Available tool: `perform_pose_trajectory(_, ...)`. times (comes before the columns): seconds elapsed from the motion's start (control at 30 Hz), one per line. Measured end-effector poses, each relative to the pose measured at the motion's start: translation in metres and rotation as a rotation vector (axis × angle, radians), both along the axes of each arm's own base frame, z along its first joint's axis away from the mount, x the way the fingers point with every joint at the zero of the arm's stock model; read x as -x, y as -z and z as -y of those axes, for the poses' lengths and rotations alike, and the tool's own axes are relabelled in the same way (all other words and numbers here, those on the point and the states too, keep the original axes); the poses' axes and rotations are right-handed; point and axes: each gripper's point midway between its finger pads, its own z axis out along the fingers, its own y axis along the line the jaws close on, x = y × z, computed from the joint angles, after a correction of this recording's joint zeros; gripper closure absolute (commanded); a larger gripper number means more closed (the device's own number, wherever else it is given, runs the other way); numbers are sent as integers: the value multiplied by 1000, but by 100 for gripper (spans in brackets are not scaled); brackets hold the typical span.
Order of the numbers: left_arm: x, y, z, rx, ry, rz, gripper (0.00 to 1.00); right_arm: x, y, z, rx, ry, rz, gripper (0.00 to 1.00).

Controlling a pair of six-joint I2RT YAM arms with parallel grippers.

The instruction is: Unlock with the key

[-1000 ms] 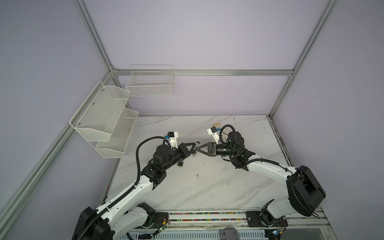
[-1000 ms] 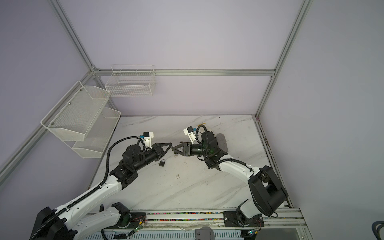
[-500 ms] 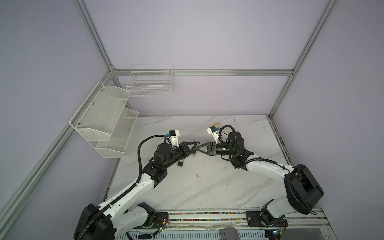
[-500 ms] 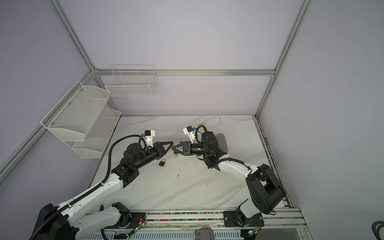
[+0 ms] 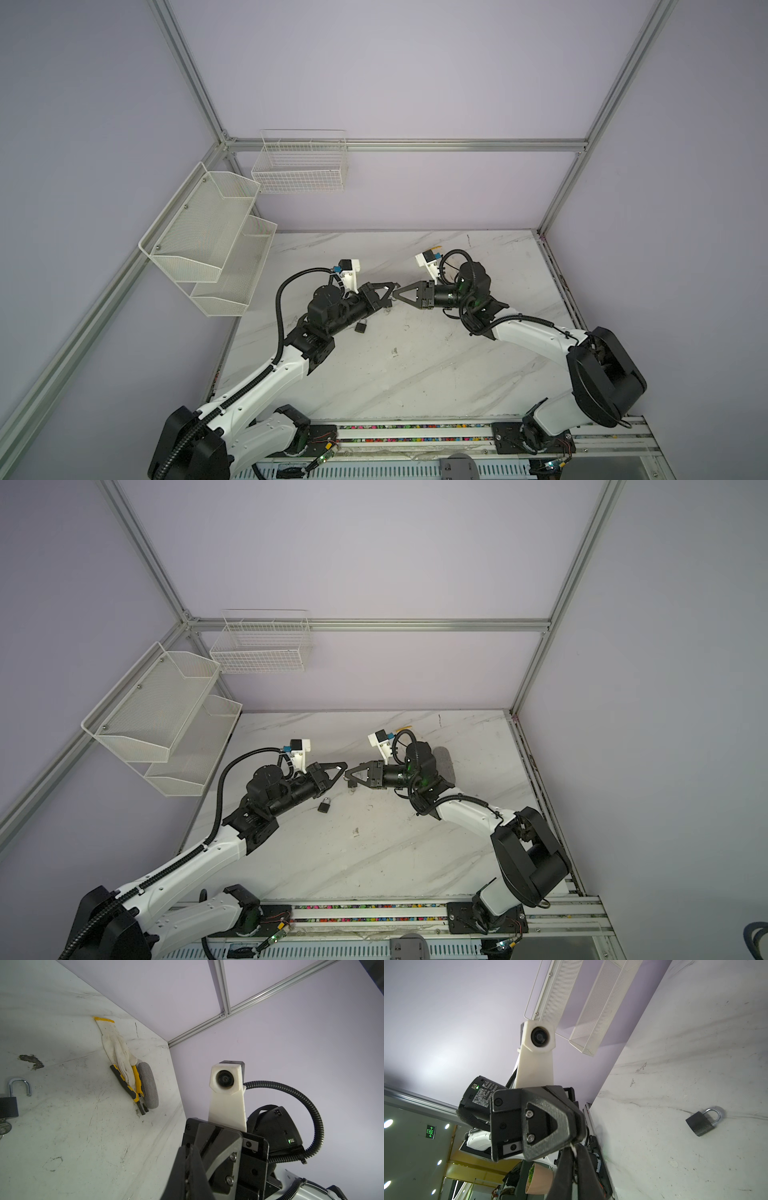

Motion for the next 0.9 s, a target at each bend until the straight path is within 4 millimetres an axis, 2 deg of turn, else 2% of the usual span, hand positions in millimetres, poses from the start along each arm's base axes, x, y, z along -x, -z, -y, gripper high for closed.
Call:
perform_pose_trajectory(0.03,0,-1,0,-1,0,4,100,0,-1,0,-2,0,-1,100)
perform_pose_trajectory(0.23,-1,-1,0,-21,-2,27,78,-1,0,1,-6,9,-16,100)
perform_pose_trajectory(0.3,-2,-1,-1,-29,-9,36,75,-1,4,2,-4,16,-32,100)
perform_pose_trajectory(0.57,-7,-1,-8,-40,-58,40,78,5,14,8,-25,30,-101,100)
perform_pose_trajectory(0.9,-10,3,-3,-43,-44,30,84,2,7,9,-59,52,-131,100)
